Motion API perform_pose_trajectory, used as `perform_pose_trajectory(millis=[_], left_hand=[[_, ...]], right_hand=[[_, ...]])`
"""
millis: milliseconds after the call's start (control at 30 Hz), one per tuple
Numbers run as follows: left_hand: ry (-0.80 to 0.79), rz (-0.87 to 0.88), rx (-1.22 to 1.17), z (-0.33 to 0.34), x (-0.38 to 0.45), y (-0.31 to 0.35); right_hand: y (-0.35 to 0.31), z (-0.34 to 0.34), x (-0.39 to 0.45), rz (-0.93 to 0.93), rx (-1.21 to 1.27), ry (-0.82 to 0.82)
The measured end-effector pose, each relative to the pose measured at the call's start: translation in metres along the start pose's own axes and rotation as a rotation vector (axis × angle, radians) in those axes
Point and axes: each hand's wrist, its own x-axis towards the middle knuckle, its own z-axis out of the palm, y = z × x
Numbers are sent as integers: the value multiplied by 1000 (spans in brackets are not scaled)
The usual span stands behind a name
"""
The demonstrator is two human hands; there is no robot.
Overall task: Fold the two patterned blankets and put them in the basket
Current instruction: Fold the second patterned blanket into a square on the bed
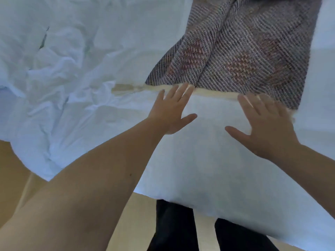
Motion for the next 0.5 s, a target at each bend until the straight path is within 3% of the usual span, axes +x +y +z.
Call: perform_pose_trajectory(millis=[300,500], left_hand=[[55,115,-41,84,96,-106],[392,49,-193,87,117,-130]], right_hand=[[-20,84,102,180,-14,24],[-14,89,114,278,22,49]])
